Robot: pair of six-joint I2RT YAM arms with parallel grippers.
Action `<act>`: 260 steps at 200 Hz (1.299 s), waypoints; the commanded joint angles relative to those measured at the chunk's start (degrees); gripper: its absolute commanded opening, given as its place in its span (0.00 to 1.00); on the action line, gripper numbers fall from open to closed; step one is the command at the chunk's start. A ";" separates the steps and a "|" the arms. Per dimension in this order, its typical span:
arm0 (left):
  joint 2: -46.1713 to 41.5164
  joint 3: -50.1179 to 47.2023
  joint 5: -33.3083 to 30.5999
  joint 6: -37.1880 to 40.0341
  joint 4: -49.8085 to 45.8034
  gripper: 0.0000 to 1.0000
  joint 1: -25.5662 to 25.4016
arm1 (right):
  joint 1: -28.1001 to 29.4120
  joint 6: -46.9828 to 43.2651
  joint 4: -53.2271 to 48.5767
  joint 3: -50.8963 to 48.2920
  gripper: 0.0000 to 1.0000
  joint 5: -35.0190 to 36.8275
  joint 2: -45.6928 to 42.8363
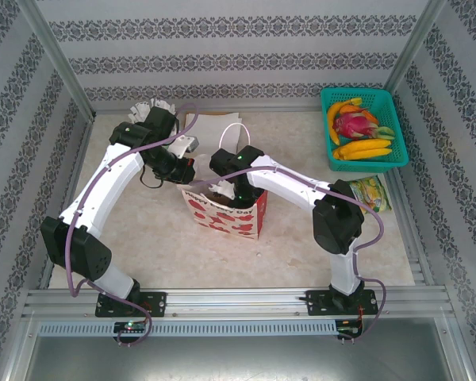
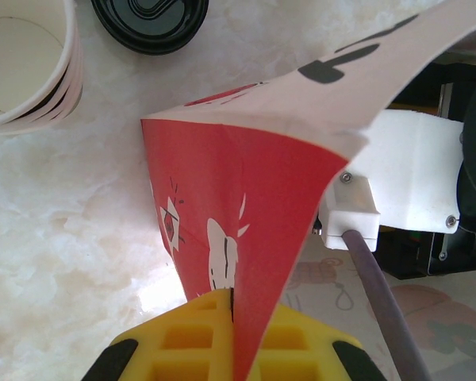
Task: Pack the takeout coffee
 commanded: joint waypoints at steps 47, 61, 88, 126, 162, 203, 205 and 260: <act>-0.27 -0.33 -0.32 -0.76 -0.45 0.00 0.94 | -0.70 -1.14 2.85 -1.93 0.62 -1.44 -1.64; -0.30 -0.39 -0.40 -0.65 -0.43 0.00 0.94 | -0.70 -1.17 3.15 -2.11 0.62 -1.78 -1.63; -0.32 -0.43 -0.41 -0.66 -0.42 0.00 0.96 | -0.71 -1.27 4.16 -2.30 0.62 -2.58 -1.63; -0.20 -0.47 -0.45 -0.57 -0.41 0.00 0.97 | -0.70 -1.42 4.63 -2.69 0.62 -2.55 -0.61; -0.15 -0.42 -0.55 -0.57 -0.49 0.00 0.99 | -1.01 -1.62 4.54 -4.12 0.62 -1.36 0.65; -0.07 -0.38 -0.48 -0.59 -0.34 0.00 1.08 | -1.28 -1.56 4.98 -5.72 0.62 -1.13 1.68; -0.11 -0.41 -0.42 -0.60 -0.34 0.00 1.01 | -1.31 -1.61 4.98 -5.68 0.62 -1.10 1.77; -0.02 -0.38 -0.17 -0.92 -0.36 0.00 1.05 | -1.41 -1.82 4.21 -6.39 0.62 0.15 3.77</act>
